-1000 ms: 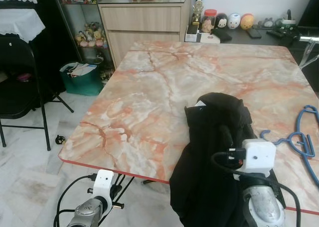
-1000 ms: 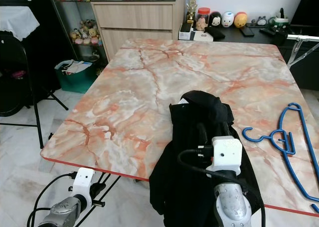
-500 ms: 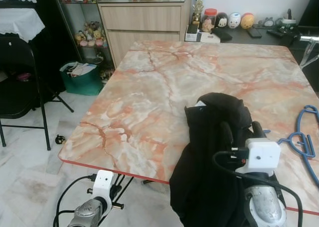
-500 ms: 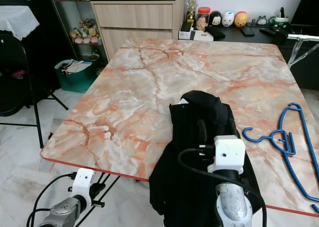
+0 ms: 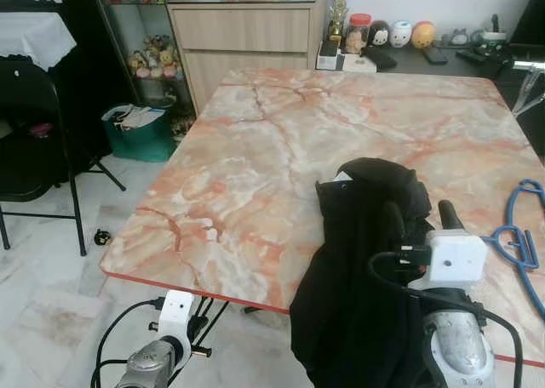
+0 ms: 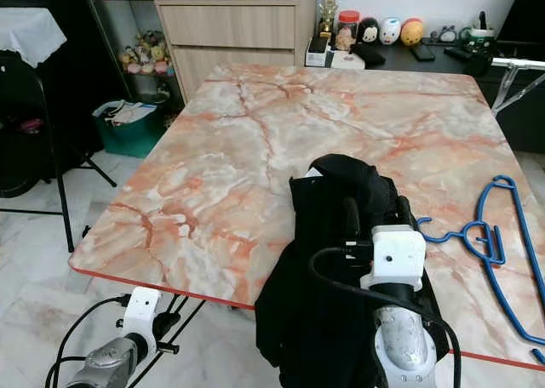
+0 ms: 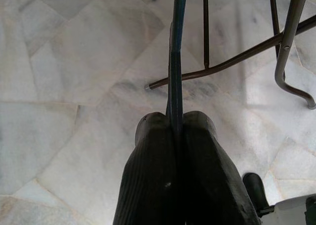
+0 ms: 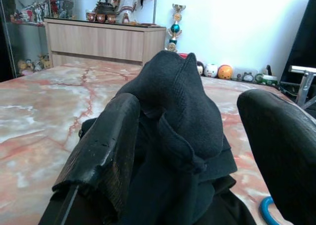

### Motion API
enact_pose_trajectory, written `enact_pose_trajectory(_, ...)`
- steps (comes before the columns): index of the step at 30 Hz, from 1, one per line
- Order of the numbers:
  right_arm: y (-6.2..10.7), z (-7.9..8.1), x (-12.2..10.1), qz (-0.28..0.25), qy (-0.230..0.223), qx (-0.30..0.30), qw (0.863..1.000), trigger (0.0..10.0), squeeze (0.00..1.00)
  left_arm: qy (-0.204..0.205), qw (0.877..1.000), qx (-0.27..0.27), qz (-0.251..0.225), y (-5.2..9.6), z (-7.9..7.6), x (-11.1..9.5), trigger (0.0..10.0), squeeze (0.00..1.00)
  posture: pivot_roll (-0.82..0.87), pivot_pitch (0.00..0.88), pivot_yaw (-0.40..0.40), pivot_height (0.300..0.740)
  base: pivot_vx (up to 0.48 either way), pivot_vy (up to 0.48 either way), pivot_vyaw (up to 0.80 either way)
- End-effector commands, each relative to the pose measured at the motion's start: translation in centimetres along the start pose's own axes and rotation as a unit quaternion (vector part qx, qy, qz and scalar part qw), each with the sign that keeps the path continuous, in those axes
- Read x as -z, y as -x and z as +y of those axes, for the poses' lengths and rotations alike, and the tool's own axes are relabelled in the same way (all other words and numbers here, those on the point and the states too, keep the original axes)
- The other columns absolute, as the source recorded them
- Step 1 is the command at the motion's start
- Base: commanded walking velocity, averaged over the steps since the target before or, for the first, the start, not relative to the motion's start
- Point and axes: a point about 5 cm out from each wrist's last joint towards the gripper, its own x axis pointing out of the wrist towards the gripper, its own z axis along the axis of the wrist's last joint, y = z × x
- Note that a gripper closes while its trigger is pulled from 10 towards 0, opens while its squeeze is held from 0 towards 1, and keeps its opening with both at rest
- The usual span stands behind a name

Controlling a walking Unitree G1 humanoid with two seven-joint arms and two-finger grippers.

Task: Hang hanger

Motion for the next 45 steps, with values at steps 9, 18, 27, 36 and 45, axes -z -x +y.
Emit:
enact_pose_trajectory(9,-0.33,0.21,-0.03,-0.003,0.0,-0.005,1.0,10.0,0.0,-0.001,1.0,0.003,-0.001,0.05,-0.07,0.1,10.0,0.0,-0.02,0.0,0.047,0.74,-0.187,0.0,0.0)
enact_pose_trajectory(18,-0.47,0.32,-0.08,-0.005,-0.001,-0.006,1.0,10.0,0.0,-0.006,1.0,0.006,-0.004,0.02,-0.08,-0.05,10.0,0.0,-0.02,0.0,0.048,0.74,-0.273,0.0,0.0)
enact_pose_trajectory(27,-0.53,0.4,-0.07,-0.005,-0.003,-0.009,1.0,10.0,0.0,-0.008,1.0,0.008,-0.004,0.01,-0.07,-0.1,10.0,0.0,-0.02,0.0,0.048,0.74,-0.295,0.0,0.0)
enact_pose_trajectory(36,-0.71,0.89,-0.14,-0.007,-0.008,-0.014,1.0,10.0,0.0,-0.009,1.0,0.01,-0.007,-0.08,-0.18,-0.29,10.0,0.0,-0.02,0.0,0.05,0.74,-0.295,0.0,0.0)
enact_pose_trajectory(45,-0.7,0.71,0.17,-0.002,-0.007,-0.01,1.0,10.0,0.0,-0.009,1.0,0.012,-0.005,-0.07,-0.28,-0.19,10.0,0.0,-0.03,0.0,0.049,0.74,-0.295,0.0,0.0)
